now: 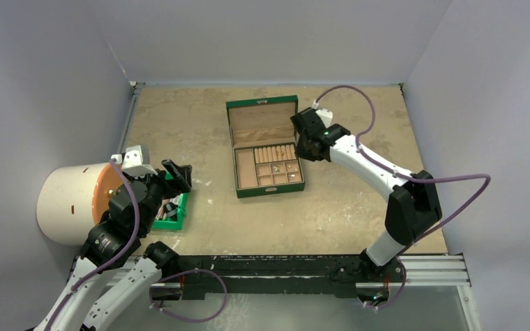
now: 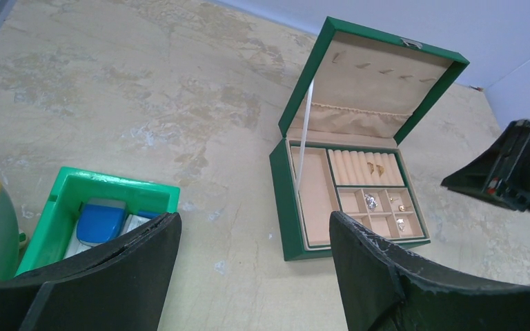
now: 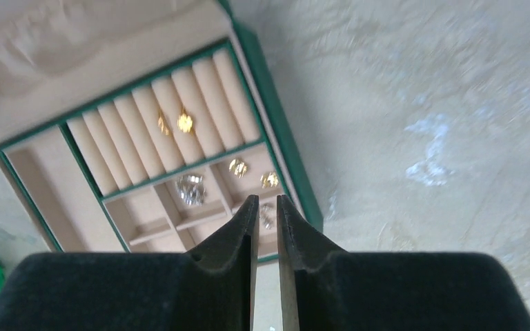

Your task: Organize the mixed jewelry

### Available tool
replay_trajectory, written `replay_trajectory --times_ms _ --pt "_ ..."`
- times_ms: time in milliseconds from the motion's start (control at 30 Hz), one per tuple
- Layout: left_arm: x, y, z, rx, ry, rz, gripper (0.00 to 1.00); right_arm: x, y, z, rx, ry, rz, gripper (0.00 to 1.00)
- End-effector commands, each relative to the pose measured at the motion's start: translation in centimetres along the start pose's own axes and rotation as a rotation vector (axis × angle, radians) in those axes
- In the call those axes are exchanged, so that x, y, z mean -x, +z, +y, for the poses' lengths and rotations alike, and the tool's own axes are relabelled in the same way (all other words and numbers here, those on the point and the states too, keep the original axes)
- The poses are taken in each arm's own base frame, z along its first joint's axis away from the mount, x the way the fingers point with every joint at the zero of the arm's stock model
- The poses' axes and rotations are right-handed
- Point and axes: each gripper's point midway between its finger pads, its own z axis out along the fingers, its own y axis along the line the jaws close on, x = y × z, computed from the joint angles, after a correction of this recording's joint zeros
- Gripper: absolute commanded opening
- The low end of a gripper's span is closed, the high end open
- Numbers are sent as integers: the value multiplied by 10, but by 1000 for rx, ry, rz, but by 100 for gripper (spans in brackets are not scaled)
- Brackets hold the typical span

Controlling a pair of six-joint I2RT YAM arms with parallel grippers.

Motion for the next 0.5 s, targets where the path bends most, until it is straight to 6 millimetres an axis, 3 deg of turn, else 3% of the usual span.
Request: replay_trajectory --times_ms 0,200,333,467 --pt "6 2 -1 10 -22 -18 79 61 -17 -19 14 34 -123 17" --pt "6 2 0 14 -22 -18 79 115 -11 -40 72 121 -173 8" --pt "6 2 1 19 -23 -20 79 144 -8 -38 110 141 -194 0" --pt "6 3 2 26 -23 -19 79 165 2 -32 145 152 -200 0"
